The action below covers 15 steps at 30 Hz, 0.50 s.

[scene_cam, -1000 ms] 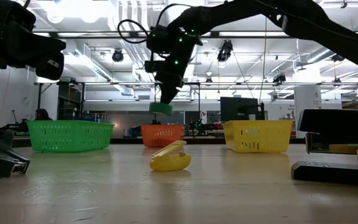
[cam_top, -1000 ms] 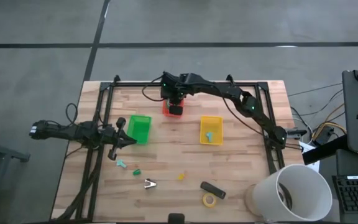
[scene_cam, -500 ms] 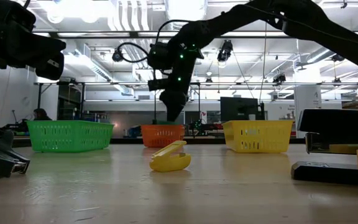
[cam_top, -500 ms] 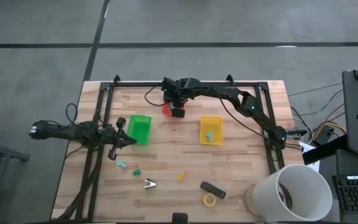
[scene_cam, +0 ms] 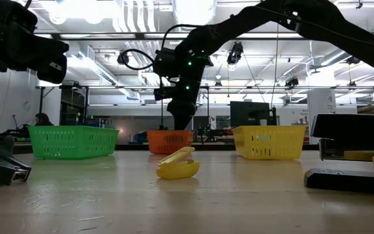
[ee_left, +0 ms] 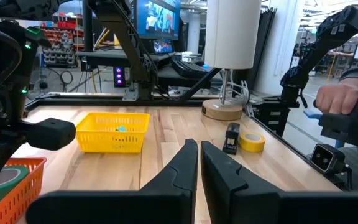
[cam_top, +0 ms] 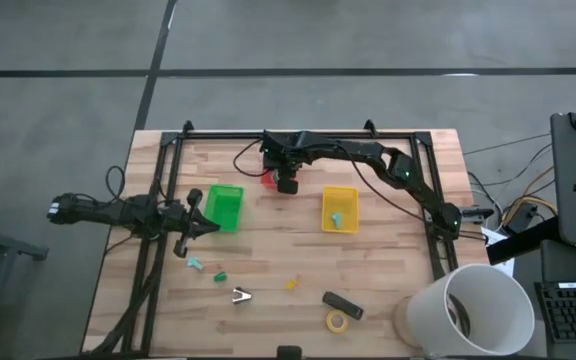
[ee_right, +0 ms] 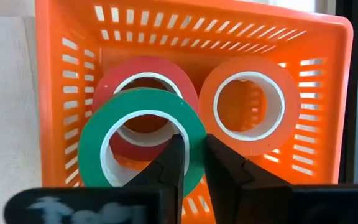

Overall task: Pick and place Stapler, Stapler remover, tape
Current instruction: Put the green tape into the orange basket

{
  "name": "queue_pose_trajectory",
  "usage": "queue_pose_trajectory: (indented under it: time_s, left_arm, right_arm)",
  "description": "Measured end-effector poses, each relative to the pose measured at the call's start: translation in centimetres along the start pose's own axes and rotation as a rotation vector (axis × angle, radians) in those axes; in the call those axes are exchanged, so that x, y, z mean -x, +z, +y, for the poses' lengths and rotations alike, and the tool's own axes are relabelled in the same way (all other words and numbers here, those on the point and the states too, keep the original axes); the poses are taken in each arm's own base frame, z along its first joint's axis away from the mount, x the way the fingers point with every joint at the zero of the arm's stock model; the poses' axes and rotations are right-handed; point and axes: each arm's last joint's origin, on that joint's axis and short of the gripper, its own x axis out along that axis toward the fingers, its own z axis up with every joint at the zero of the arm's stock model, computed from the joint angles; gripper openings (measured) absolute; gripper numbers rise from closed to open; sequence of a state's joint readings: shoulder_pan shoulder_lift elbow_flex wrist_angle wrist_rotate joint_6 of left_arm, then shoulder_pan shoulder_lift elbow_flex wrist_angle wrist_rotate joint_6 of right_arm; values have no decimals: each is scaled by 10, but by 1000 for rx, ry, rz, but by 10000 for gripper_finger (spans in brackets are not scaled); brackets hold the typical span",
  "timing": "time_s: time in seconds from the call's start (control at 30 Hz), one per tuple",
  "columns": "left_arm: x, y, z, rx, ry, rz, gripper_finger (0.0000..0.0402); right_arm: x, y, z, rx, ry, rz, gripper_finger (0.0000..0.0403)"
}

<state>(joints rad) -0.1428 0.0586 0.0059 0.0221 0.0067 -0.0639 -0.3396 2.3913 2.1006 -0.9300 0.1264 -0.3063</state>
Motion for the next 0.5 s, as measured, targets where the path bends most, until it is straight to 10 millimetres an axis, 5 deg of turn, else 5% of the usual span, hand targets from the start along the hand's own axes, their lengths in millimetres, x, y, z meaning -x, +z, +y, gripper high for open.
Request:
queue_pose_trajectory:
  time_s: [0.33, 0.5]
  left_arm:
    - [0, 0, 0, 0, 0, 0, 23]
    - [0, 0, 0, 0, 1, 0, 23]
  right_arm:
    - [5, 6, 6, 21, 3, -23, 123]
    - [25, 12, 4, 24, -8, -68, 167]
